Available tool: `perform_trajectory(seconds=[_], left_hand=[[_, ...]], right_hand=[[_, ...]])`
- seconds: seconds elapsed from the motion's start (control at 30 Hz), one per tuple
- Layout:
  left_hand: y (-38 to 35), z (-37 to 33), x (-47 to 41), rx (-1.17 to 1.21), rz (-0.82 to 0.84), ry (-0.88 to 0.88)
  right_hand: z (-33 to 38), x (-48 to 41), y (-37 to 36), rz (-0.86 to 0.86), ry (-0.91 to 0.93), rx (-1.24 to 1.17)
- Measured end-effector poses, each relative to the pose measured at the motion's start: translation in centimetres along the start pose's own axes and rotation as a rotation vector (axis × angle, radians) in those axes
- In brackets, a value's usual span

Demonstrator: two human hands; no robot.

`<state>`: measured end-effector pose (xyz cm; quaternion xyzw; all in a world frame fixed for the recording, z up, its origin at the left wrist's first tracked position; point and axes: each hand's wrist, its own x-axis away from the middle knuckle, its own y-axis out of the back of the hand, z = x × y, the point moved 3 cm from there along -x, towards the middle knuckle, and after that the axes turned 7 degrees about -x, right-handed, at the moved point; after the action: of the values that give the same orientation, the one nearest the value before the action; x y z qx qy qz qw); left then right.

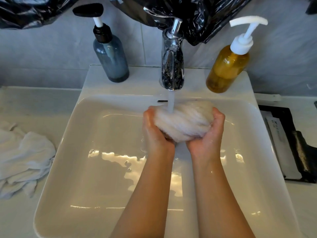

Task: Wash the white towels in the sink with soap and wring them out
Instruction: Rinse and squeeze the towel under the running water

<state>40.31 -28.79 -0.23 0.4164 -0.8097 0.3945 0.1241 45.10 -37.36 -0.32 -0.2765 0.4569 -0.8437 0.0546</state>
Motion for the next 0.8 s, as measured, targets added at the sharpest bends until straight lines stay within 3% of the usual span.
perform_trajectory(seconds=[0.17,0.47,0.53,0.7,0.8], left_hand=[[-0.7,0.9,-1.4,0.015,-0.046,0.115],[-0.7,1.2,-1.3,0.053,0.038,0.196],[-0.5,1.0,-0.8,0.041,-0.01,0.214],[0.3,-0.3,-0.5,0.039,-0.107,0.103],[1.0,-1.1,-0.3,0.017,-0.139,-0.059]], right_hand=[[0.6,-0.4,0.4,-0.008,0.148,0.062],[1.2,-0.4,0.4,0.126,0.198,0.122],[0.9,-0.2,0.6,0.133,0.166,0.11],[-0.2,-0.3,-0.1,0.162,0.087,0.065],[-0.9,-0.5,-0.4,0.132,-0.005,0.087]])
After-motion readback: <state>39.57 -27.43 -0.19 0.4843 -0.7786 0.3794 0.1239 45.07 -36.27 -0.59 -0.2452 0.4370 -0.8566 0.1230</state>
